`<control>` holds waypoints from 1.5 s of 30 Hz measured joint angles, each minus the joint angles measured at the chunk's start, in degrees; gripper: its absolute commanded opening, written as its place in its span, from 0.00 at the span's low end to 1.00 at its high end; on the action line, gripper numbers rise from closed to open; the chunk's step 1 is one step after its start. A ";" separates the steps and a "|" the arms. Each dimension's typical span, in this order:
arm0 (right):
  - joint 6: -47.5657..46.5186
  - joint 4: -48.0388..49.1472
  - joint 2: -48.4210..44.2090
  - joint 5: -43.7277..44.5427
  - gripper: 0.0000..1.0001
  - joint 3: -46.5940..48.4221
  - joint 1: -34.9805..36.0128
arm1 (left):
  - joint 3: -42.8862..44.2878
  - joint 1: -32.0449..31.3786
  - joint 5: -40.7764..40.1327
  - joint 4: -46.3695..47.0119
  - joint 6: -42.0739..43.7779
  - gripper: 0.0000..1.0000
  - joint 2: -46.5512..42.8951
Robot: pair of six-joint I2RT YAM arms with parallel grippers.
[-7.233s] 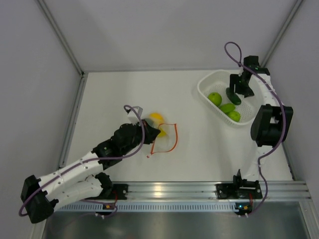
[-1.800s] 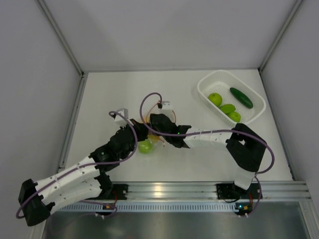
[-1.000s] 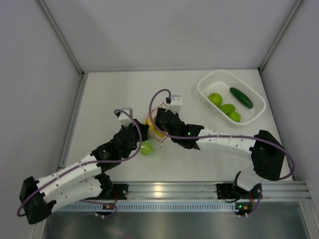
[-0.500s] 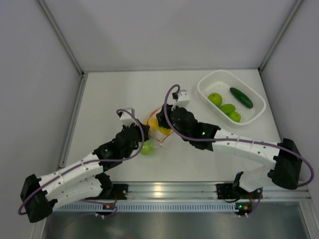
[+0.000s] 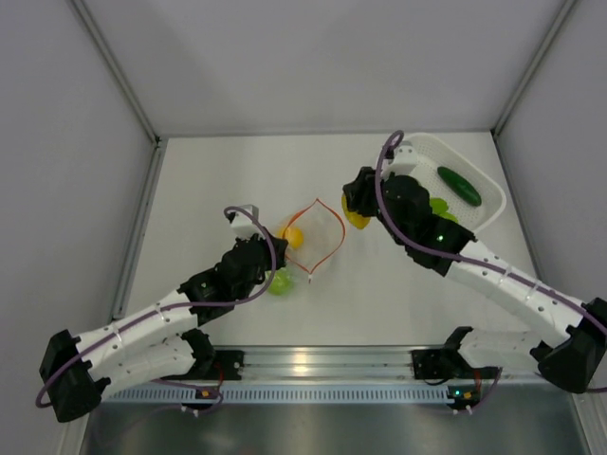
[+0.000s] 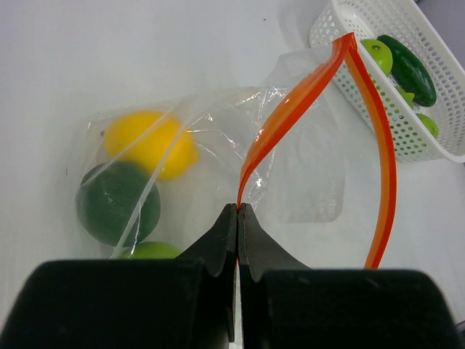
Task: Open the zip-top bag and remove the fake food
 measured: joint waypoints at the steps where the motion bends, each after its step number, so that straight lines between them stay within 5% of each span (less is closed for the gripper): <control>1: -0.42 -0.48 -0.33 -0.85 0.08 0.02 -3.30 | 0.02 -0.02 0.15 0.00 -0.07 0.00 0.00; 13: -2.84 -2.95 5.66 -9.99 0.08 3.89 -34.58 | 1.01 0.02 2.47 -0.24 -0.66 0.00 0.09; 29: -8.04 -3.54 36.06 -14.38 0.14 16.11 -46.99 | 5.75 0.04 4.02 -1.57 1.68 0.00 -1.62; 31: -9.01 -3.63 39.32 -15.17 0.19 17.86 -47.28 | 6.36 0.04 4.37 -1.99 2.36 0.00 -2.16; 34: -10.10 -3.80 42.95 -15.34 0.44 20.02 -47.58 | 6.78 0.04 4.79 -2.71 3.04 0.00 -2.86; 38: -10.34 -4.31 44.28 -14.67 0.97 20.79 -47.76 | 7.10 0.04 5.49 -3.69 3.34 0.00 -3.45; 45: -9.88 -5.11 41.66 -12.63 1.00 20.26 -47.74 | 9.07 0.04 7.04 -4.50 3.96 0.00 -2.56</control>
